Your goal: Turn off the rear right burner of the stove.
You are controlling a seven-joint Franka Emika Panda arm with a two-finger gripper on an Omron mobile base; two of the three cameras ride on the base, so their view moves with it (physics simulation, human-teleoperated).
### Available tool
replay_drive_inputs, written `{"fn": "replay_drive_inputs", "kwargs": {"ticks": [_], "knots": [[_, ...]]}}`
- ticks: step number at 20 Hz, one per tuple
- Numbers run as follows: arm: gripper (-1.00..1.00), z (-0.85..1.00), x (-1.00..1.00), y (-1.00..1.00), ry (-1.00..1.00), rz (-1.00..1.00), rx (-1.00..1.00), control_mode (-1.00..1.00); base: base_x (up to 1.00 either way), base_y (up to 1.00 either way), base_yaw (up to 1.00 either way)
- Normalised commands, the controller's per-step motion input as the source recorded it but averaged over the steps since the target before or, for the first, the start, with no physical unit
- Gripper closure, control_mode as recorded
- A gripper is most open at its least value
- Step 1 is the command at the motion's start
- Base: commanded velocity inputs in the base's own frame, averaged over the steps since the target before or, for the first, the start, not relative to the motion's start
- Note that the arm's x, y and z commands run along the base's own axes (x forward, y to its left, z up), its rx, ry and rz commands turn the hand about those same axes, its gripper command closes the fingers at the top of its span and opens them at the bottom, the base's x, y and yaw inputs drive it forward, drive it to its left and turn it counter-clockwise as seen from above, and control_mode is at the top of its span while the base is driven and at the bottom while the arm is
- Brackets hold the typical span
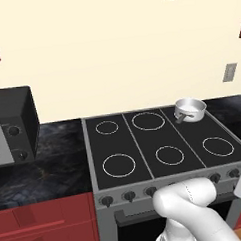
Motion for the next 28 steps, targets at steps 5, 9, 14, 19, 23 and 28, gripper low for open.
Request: {"fn": "replay_drive_inputs", "kwargs": {"ticks": [5, 9, 14, 19, 23, 28], "knots": [[-1.0, -0.24, 0.0, 0.0, 0.0, -0.08, 0.02, -1.0, 0.0, 0.0, 0.0], [-1.0, -0.07, 0.09, 0.0, -0.07, -0.11, 0.03, -1.0, 0.0, 0.0, 0.0], [-1.0, -0.01, 0.16, 0.0, -0.1, -0.1, 0.04, -1.0, 0.0, 0.0, 0.0], [-1.0, 0.0, 0.05, 0.0, -0.12, -0.07, 0.05, -1.0, 0.0, 0.0, 0.0], [-1.0, 0.0, 0.0, -0.01, -0.1, -0.06, 0.05, -1.0, 0.0, 0.0, 0.0], [1.0, 0.0, 0.01, -0.07, -0.06, -0.06, 0.03, -1.0, 0.0, 0.0, 0.0]]}}
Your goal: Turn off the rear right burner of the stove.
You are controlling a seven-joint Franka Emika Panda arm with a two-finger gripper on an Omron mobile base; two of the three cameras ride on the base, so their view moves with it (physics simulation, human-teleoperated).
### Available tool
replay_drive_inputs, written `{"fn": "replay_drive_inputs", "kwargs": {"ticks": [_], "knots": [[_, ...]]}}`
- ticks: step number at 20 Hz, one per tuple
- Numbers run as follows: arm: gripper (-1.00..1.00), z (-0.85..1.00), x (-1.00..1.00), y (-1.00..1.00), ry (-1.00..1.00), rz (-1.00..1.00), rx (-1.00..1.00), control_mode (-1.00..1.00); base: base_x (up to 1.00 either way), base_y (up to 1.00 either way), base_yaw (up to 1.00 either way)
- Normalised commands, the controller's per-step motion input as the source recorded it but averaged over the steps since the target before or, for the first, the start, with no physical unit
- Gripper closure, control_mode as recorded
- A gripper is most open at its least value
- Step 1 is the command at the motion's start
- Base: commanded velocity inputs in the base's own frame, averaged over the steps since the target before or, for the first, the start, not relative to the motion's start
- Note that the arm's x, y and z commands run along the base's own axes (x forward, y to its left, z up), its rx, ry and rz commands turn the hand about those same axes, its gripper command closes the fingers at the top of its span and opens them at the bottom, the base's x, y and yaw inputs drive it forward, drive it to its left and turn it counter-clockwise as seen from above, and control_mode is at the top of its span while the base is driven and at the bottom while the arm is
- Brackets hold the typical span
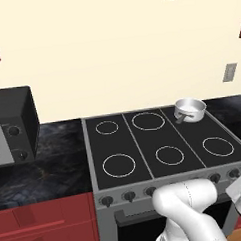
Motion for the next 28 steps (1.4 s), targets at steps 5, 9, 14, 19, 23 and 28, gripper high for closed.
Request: {"fn": "replay_drive_inputs", "kwargs": {"ticks": [5, 9, 14, 19, 23, 28], "knots": [[1.0, 0.0, 0.02, 0.0, 0.0, -0.01, 0.0, -1.0, 0.0, 0.0, 0.0], [1.0, 0.0, 0.03, 0.0, 0.0, 0.0, 0.0, -1.0, 0.0, 0.0, 0.0], [1.0, 0.02, 0.04, 0.0, 0.0, 0.0, 0.07, -1.0, 0.0, 0.0, 0.0], [1.0, 0.11, 0.0, 0.0, 0.0, -0.02, 0.32, -1.0, 0.0, 0.0, 0.0], [1.0, 0.19, 0.0, 0.0, 0.0, -0.04, 0.45, -1.0, 0.0, 0.0, 0.0], [1.0, 0.21, 0.0, 0.0, 0.0, -0.06, 0.51, -1.0, 0.0, 0.0, 0.0]]}}
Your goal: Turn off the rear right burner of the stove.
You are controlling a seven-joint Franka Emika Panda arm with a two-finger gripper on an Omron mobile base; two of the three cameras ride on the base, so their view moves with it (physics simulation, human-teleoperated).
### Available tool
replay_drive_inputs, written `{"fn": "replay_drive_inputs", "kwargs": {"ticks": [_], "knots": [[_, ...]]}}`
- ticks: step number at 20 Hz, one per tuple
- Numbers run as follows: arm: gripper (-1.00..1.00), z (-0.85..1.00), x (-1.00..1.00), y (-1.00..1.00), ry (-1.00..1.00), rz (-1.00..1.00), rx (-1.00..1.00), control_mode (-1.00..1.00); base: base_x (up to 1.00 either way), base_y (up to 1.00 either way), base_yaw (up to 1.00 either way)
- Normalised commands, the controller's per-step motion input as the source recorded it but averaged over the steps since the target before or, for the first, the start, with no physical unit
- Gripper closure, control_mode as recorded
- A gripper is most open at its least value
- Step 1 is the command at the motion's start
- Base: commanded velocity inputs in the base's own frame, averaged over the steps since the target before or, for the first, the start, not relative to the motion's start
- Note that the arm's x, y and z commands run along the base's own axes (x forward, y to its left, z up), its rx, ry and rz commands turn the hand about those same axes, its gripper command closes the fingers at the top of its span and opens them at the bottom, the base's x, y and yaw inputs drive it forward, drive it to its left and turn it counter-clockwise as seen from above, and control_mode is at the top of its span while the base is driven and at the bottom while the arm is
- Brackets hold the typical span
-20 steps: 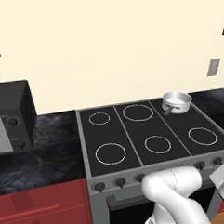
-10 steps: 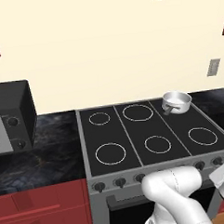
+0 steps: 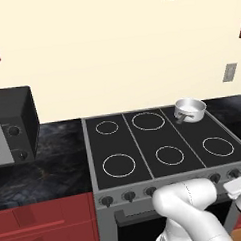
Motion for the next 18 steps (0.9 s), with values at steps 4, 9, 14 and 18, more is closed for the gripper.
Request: {"fn": "replay_drive_inputs", "kwargs": {"ticks": [4, 9, 14, 18], "knots": [[1.0, 0.26, 0.0, 0.0, 0.0, -0.1, 0.59, -1.0, 0.0, 0.0, 0.0], [1.0, 0.25, 0.0, 0.0, 0.0, -0.11, 0.6, -1.0, 0.0, 0.0, 0.0], [1.0, 0.28, 0.0, 0.0, 0.0, -0.12, 0.6, -1.0, 0.0, 0.0, 0.0], [1.0, 0.3, 0.0, 0.0, 0.0, -0.11, 0.59, -1.0, 0.0, 0.0, 0.0]]}}
